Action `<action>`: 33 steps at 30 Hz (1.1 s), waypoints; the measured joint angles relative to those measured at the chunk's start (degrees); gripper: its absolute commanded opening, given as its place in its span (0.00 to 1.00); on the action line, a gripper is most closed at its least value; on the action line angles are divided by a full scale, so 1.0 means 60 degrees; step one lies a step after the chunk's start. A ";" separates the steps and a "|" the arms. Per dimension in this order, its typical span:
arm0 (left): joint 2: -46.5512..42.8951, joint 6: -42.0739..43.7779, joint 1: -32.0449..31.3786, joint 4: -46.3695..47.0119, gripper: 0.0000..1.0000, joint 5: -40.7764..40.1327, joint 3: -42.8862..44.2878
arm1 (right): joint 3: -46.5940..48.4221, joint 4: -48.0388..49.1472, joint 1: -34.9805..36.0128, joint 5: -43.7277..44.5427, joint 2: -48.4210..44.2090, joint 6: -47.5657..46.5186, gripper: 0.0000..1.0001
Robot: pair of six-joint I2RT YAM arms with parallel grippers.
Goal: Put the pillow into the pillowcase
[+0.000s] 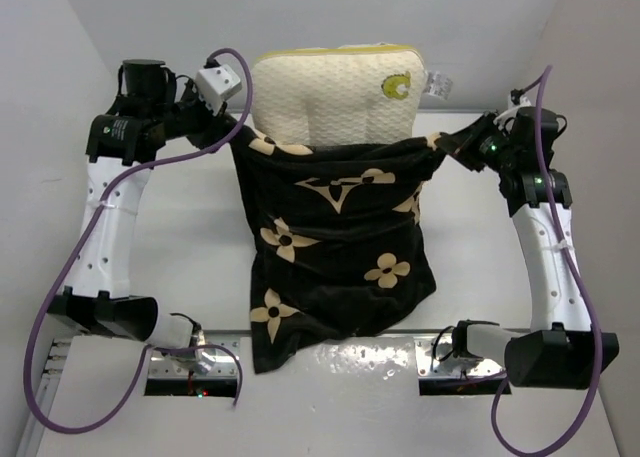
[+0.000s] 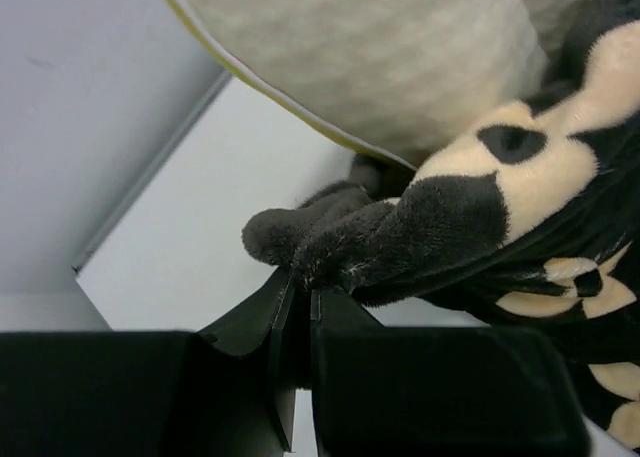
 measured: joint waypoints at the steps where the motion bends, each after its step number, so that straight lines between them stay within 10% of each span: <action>1: 0.0062 -0.0066 0.0004 0.0080 0.00 -0.0073 -0.0208 | -0.0171 0.0040 0.0000 -0.0022 0.0000 0.0047 0.00; 22: 0.0809 -0.1421 0.0750 0.0834 0.00 -0.0514 0.4783 | 0.3180 0.0539 -0.1876 -0.1446 0.0109 0.0940 0.00; 33: 0.0324 -0.1523 0.1341 0.2076 0.00 -0.0525 0.6036 | 0.4054 0.4186 -0.2295 -0.2098 -0.0929 0.2346 0.00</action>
